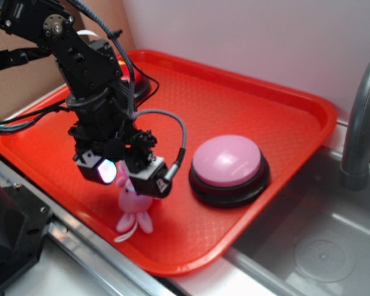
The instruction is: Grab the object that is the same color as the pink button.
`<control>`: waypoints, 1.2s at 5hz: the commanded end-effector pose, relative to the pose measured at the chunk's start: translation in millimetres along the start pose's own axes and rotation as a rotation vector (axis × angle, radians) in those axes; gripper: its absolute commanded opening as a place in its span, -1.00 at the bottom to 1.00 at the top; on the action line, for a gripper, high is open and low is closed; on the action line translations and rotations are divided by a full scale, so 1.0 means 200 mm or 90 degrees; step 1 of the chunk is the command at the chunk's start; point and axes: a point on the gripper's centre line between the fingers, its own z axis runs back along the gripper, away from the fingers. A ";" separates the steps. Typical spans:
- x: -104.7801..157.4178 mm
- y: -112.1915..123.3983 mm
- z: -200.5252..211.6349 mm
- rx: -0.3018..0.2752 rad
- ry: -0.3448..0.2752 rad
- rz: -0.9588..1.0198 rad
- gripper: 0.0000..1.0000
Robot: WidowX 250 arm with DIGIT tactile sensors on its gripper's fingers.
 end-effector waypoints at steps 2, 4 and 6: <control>0.02 -0.04 -0.07 0.046 -0.036 0.026 -0.19; 0.06 -0.02 -0.01 0.043 -0.056 0.069 -1.00; 0.19 0.02 0.25 0.093 -0.104 0.058 -1.00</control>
